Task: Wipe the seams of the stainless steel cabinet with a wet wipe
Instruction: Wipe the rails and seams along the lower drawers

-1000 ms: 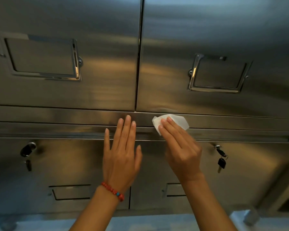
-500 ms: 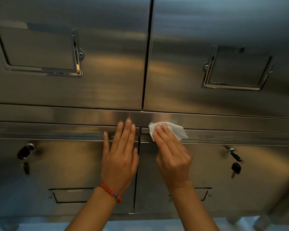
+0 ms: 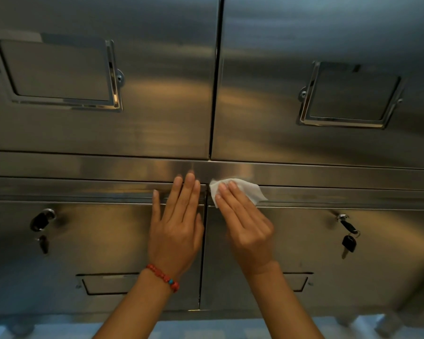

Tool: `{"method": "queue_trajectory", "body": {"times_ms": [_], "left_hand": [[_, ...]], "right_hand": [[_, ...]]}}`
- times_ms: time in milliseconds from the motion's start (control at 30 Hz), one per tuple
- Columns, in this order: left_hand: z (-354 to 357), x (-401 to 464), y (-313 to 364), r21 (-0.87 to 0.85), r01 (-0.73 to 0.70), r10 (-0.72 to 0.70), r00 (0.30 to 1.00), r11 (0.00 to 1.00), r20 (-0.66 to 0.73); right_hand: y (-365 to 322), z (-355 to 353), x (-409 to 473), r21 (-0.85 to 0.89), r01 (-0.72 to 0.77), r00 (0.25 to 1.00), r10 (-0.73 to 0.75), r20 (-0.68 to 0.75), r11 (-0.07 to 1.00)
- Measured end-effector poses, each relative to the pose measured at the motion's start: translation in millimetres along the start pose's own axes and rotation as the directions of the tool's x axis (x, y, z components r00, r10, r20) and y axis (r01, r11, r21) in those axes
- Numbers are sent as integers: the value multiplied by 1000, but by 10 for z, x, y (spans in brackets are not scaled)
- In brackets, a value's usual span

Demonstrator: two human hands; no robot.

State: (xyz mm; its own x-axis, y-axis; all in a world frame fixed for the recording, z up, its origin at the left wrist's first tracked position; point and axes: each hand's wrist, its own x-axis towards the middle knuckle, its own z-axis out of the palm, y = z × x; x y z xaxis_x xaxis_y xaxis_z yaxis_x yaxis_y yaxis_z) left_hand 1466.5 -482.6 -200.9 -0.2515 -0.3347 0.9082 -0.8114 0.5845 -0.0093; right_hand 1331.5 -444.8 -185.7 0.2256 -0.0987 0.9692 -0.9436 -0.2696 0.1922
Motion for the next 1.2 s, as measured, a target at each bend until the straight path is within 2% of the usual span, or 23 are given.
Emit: {"method": "queue_trajectory", "body": {"times_ms": [133,367,533,700,900,1067,1200], "left_hand": [[-1,0,-6,6,-3,3,1000,1000,-1],[-10,-1,4,32,-2,2,1000,999,-5],[-12,6,-1,46,-10,11,1000,999,-4],[-7,2,16,69,-1,3,1000,998,-24],[-34,8,15,126,-39,44,999,991,-33],[-24,8,32,121,-13,21,998,993,-58],[-50,14,23,135,-26,31,999,990,-33]], "right_hand": [[-56,24,-15,-10,-35,999,35,-1,999],[9,-14,16,-1,58,998,-58,21,998],[-27,-14,25,-27,43,999,-43,3,999],[-8,-18,84,16,100,995,-100,24,995],[1,-33,7,-14,0,1000,0,-9,1000],[-71,50,83,37,88,996,-87,-5,995],[67,-35,2,18,57,998,-57,15,998]]}}
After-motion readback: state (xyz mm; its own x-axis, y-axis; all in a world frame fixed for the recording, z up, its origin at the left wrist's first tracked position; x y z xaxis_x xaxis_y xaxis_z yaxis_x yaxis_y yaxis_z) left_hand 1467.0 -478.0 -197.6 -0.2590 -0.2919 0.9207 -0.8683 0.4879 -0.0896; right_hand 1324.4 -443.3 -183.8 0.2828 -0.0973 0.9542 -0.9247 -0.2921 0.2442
